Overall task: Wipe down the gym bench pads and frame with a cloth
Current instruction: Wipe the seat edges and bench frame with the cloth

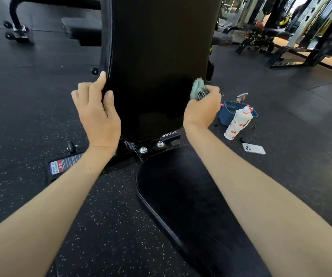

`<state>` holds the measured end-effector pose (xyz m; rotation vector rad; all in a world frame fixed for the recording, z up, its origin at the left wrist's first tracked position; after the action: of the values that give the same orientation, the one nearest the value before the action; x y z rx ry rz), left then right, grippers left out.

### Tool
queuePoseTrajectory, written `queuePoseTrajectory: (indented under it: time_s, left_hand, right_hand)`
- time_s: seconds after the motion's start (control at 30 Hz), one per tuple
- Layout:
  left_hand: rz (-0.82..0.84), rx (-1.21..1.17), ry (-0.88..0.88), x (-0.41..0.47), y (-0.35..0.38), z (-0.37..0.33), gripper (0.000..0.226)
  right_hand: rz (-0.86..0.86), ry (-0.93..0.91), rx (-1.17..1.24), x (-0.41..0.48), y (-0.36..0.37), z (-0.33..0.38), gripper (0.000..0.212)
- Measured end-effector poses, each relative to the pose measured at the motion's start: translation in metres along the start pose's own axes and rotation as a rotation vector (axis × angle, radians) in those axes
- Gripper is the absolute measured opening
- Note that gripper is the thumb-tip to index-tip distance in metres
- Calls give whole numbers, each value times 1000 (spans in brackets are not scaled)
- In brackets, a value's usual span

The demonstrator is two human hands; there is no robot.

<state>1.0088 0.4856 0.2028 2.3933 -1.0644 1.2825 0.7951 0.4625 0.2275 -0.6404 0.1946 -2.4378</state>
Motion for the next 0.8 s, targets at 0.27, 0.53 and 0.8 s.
queuePoseTrajectory:
  time_s: [0.27,0.53,0.8]
  left_hand:
    - [-32,17,-56,-2,3,-9,34]
    - [-27,60,-43,-2,3,-7,34]
    - [-58,43,-87,-3,5,-13,35]
  right_hand:
    - [236,-443,-80,-74,21,15,39]
    - [123,-91,-154,11,-13,-35,29]
    - [239,-13,-183,-52,26,-28,27]
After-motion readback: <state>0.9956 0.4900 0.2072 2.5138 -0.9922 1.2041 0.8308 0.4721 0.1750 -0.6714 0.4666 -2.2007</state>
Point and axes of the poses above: each hand's wrist, its own x-axis towards the middle knuckle, its own y-axis out of the palm, z = x × y, the point moved 3 cm from there along x, towards the middle knuckle
